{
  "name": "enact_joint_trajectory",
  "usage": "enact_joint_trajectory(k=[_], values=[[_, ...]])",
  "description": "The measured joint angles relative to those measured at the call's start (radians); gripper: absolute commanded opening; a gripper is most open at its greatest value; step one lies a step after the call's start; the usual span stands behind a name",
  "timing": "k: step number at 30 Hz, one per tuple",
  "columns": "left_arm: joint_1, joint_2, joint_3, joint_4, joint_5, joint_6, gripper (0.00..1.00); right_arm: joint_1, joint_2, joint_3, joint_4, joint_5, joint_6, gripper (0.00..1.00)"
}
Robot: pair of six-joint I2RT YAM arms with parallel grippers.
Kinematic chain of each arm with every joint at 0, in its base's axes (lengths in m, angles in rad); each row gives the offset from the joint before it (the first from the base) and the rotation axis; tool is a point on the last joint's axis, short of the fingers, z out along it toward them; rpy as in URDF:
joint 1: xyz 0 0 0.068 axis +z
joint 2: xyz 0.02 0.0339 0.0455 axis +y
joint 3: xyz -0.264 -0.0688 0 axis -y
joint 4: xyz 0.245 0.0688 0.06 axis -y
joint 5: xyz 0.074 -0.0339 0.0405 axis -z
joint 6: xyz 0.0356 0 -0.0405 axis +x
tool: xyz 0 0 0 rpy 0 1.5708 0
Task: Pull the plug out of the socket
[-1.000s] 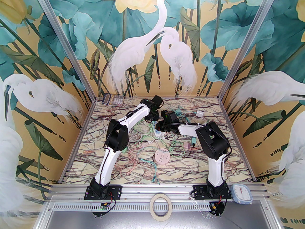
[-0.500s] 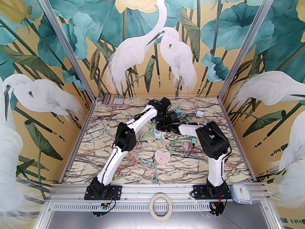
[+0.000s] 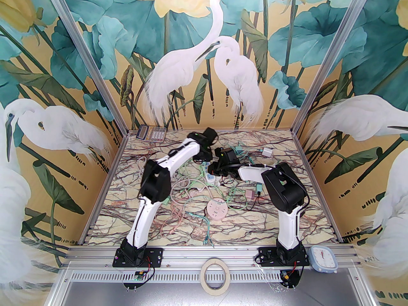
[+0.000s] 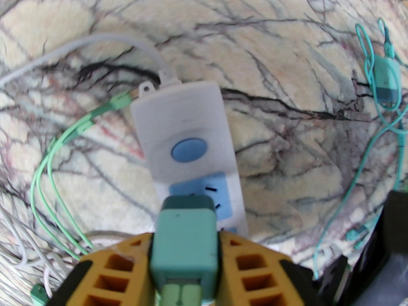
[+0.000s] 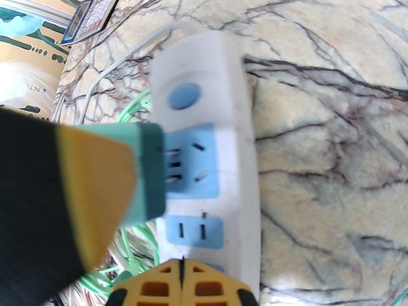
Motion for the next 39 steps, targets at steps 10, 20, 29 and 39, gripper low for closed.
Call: enact_joint_trajectory(k=[10, 20, 29, 39], values=[[-0.053, 0.071, 0.206, -0.142, -0.116, 0.037, 0.31, -0.011, 0.010, 0.001, 0.001, 0.028, 0.005, 0.00], [-0.127, 0.169, 0.301, -0.245, -0.258, 0.081, 0.30, -0.019, 0.011, 0.004, 0.000, 0.040, 0.005, 0.00], [-0.048, -0.026, 0.045, -0.147, -0.225, 0.078, 0.32, -0.018, 0.011, 0.004, 0.000, 0.042, 0.004, 0.00], [0.048, -0.084, -0.067, -0.128, -0.342, 0.100, 0.33, -0.018, 0.011, 0.004, 0.001, 0.042, 0.004, 0.00]])
